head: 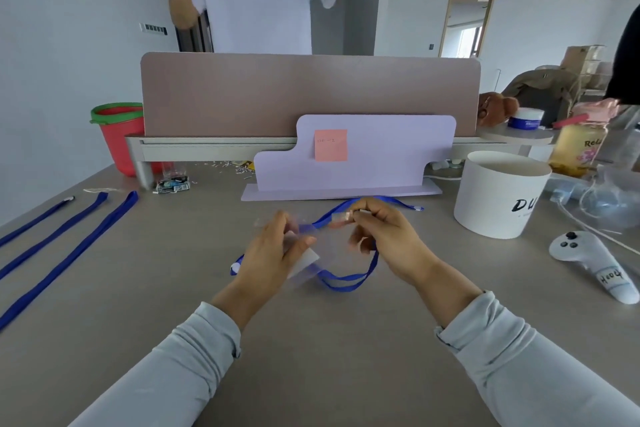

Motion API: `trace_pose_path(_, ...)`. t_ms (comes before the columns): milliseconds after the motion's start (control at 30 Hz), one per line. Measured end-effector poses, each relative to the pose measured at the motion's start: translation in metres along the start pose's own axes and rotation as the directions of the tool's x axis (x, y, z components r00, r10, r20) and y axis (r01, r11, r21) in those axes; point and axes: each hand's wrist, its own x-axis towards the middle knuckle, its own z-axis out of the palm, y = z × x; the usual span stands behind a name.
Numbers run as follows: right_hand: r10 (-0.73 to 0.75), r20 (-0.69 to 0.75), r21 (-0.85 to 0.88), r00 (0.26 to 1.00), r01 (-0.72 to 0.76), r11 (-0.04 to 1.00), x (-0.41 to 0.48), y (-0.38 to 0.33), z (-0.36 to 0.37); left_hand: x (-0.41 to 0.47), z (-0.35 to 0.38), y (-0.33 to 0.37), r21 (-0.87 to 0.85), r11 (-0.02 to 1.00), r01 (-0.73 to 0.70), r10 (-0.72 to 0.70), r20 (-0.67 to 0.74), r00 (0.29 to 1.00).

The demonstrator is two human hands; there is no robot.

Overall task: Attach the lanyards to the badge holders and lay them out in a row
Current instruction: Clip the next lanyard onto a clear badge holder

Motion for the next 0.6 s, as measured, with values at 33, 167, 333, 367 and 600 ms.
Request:
trace_pose_path(33,-0.032,-0.078,-0.070,0.996,0.027,0.997,0.001,-0.001,-0.009,0.003,0.001,0.003,0.009,1.000,0.005,-0.004,-0.051,0.999)
trace_pose_path(167,-0.128,-0.297,-0.307,0.946,0.032,0.951,-0.001,-0.009,-0.053,0.013,0.013,0.020,-0.022,0.998,-0.062,0.058,-0.156,0.986)
trace_pose_path(333,-0.219,-0.467,-0.482,0.857,-0.040,0.875,-0.025,-0.029,-0.114,0.019,0.048,0.053,-0.122,0.976,-0.181,0.163,-0.147,0.976)
trace_pose_path(367,-0.230,-0.497,-0.505,0.837,-0.063,0.861,-0.033,-0.032,-0.125,0.019,0.055,0.062,-0.154,0.968,-0.198,0.178,-0.135,0.975)
trace_pose_path(600,-0.243,-0.548,-0.540,0.800,-0.117,0.833,-0.074,-0.042,-0.165,0.017,0.089,0.094,-0.261,0.947,-0.188,0.180,-0.052,0.982)
